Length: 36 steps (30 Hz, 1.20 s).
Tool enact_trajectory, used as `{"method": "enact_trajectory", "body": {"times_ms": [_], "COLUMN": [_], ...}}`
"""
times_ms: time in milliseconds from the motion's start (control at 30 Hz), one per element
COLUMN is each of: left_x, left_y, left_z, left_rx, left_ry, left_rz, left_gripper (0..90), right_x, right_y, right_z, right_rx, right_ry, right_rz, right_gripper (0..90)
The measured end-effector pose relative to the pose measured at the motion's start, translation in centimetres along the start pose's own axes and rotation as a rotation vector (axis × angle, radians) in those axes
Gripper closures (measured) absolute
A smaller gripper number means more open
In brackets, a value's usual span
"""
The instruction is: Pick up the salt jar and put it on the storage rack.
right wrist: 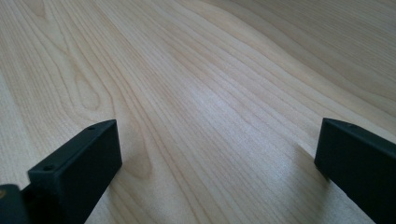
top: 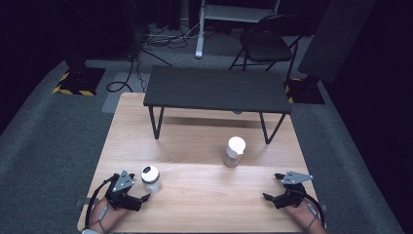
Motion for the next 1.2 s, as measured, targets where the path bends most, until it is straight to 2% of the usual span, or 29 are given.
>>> {"method": "enact_trajectory", "body": {"times_ms": [1200], "left_x": [0.06], "left_y": [-0.08], "left_z": [0.0], "left_rx": [-0.003], "left_ry": [0.0], "left_rz": [0.001], "left_gripper": [0.1], "right_x": [0.02], "right_y": [0.05], "right_z": [0.02], "right_rx": [0.002], "right_ry": [0.012], "right_rz": [-0.012], "right_gripper": [0.2]}}
Point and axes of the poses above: each handheld gripper's, and its own axes: y roughly forward along the jaws, z roughly out of its top, x roughly to its right, the point moved 9 cm from there along y, roughly forward along the jaws
